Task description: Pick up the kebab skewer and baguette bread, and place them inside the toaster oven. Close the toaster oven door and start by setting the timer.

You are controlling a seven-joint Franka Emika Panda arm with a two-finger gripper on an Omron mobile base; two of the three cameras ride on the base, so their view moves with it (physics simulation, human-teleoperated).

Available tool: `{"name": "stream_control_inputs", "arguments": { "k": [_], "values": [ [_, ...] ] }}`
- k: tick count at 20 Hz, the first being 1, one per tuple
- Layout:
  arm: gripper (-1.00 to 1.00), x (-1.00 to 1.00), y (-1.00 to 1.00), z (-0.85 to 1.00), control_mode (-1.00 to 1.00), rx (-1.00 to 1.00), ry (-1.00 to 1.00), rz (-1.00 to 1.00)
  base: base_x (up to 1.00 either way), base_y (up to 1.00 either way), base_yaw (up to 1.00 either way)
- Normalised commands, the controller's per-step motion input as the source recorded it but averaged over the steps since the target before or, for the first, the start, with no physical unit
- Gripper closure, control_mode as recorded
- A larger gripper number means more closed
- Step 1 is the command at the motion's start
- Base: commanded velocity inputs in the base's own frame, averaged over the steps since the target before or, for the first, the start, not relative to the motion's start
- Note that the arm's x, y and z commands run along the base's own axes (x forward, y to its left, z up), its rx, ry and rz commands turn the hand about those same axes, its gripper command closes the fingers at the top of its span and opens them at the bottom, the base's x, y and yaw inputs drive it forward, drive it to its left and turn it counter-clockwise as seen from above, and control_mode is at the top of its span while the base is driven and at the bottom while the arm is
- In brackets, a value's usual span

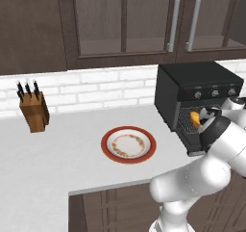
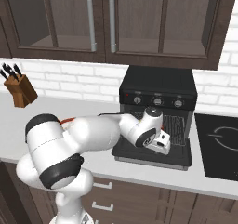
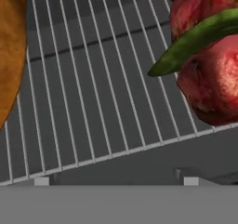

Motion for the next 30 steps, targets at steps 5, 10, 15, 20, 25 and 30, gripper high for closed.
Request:
{"name": "stream_control_inputs", "arguments": {
  "k": [5, 10, 15, 20, 25, 30],
  "values": [
    [-1.00, 0.25, 0.00, -0.09, -1.00, 0.00, -0.01, -0.03, 0.00, 0.00, 0.00],
    [-1.00, 0.04, 0.00, -0.07, -1.00, 0.00, -0.04, -0.09, 0.00, 0.00, 0.00],
    [-1.00, 0.30, 0.00, -0.06, -1.00, 0.00, -0.05, -0.19, 0.00, 0.00, 0.00],
    [-1.00, 0.33, 0.00, -0.04, -1.00, 0.00, -0.05, -0.23, 0.00, 0.00, 0.00],
    [-1.00, 0.28, -0.01, 0.00, -1.00, 0.00, -0.01, -0.20, 0.00, 0.00, 0.00],
    [-1.00, 0.11, -0.08, 0.00, -1.00, 0.04, 0.00, -0.13, 0.00, 0.00, 0.00]
  ]
}}
